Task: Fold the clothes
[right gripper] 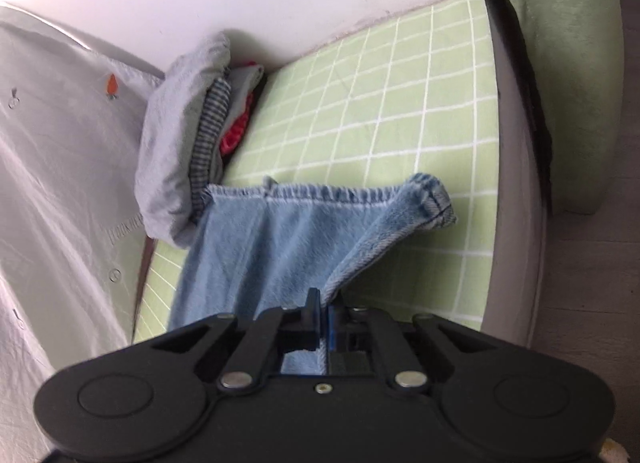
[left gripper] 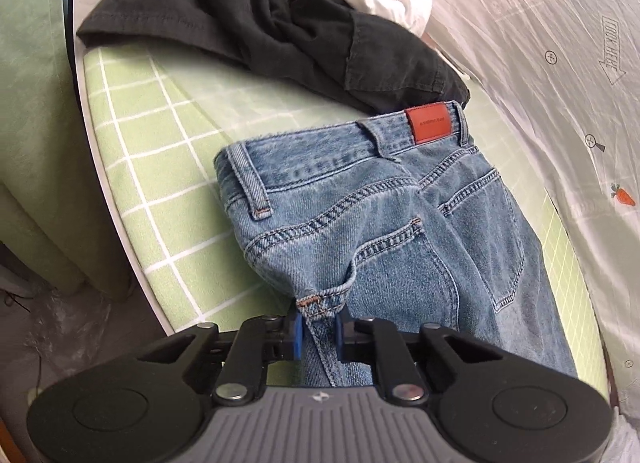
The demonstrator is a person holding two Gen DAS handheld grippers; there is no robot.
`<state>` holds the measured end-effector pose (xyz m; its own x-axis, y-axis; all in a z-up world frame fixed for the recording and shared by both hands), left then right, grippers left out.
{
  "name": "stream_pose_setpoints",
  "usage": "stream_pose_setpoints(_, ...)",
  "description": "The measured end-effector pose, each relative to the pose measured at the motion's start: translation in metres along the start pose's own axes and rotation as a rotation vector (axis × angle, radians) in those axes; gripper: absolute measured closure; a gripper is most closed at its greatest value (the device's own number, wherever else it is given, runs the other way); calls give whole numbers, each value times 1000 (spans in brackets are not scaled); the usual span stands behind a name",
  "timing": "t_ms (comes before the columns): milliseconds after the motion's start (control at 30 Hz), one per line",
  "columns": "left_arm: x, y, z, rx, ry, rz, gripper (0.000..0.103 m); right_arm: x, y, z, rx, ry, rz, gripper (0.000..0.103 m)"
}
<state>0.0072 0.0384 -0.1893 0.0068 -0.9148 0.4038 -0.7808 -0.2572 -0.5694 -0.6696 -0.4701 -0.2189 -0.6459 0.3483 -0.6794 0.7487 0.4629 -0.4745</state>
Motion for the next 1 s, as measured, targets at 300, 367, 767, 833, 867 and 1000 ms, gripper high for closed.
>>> stream_pose_setpoints(300,18,-15,-56,109,-75,128,89,-34,-31,-43,59,-144,-5,99)
stream_pose_setpoints(367,26,-12,-50,106,-100,140,89,-34,-28,-31,40,-91,-58,99)
stream_pose_setpoints(767,80,-28,-29,93,-96,180,90,-78,-33,-2,29,-141,-80,99)
stream_pose_setpoints(833,91,-35,-31,105,-100,196,90,-89,-36,0,39,-162,-58,99)
stream_pose_setpoints(867,97,-41,-28,99,-102,185,90,-95,-38,1,44,-172,-47,99)
stream_pose_setpoints(1000,133,-59,-7,92,-73,160,89,-131,-46,32,33,-208,-32,99)
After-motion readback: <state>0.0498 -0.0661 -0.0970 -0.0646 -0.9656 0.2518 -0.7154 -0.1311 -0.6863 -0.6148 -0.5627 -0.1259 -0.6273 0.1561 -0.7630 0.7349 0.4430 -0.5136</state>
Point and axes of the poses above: each gripper's, at about its wrist camera, not at the fingertips, and z roughly the way its jaws point, x to its right, y to its underside, the point moved 3 cm from there along z, roughly the way its jaws point, and after that the axes turned 13 degrees about x, right-handed, at the moved point
